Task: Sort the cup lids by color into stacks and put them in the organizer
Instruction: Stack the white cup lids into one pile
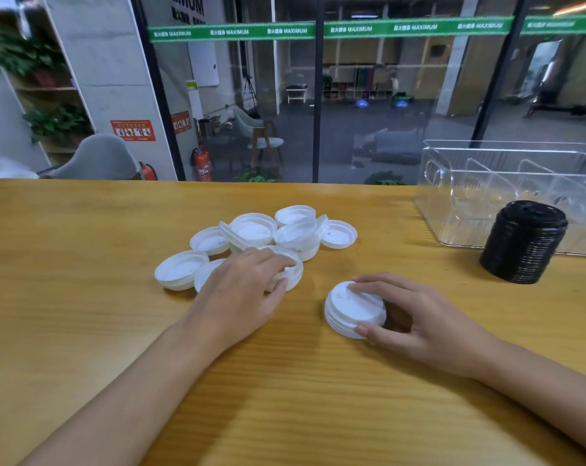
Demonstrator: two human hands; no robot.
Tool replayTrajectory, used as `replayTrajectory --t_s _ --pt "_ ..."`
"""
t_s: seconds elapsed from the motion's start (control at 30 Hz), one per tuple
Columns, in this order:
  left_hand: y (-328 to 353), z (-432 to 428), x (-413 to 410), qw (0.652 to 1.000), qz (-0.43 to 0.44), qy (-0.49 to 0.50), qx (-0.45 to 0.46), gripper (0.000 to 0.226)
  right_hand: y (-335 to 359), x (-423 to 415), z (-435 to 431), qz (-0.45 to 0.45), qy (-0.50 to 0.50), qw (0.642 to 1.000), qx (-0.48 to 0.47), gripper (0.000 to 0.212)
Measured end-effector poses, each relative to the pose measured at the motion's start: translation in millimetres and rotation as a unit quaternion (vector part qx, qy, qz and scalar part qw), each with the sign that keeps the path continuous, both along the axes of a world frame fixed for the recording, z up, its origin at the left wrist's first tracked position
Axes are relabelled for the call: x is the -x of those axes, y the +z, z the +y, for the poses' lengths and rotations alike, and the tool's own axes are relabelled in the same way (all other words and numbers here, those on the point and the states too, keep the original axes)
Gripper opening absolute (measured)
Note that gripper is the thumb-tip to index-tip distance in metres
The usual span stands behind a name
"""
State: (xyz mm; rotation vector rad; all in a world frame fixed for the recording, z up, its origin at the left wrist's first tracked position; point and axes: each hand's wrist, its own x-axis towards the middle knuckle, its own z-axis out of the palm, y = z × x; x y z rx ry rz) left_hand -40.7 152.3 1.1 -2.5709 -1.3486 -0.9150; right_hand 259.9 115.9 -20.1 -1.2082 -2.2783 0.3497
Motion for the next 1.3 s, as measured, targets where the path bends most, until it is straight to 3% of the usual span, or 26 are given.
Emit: replayTrajectory --t_s 0.43,0.83,1.07,1.3 --pt "2 6 9 0.992 -0.042 0.009 0.117 0.033 -8 16 12 0.041 0.002 0.999 -0.003 0.055" --pt "6 -4 -2 0.984 -0.16 -0.032 0.066 0.041 -9 15 11 0.033 0.015 0.999 -0.016 0.058" --pt "10 -13 -14 0.961 -0.264 -0.049 0.062 0.037 -8 15 10 0.054 0.004 0.999 0.003 0.078" --pt "9 -11 -17 0.894 -0.375 -0.078 0.233 0.037 -7 14 11 0.08 0.019 0.996 0.019 0.098"
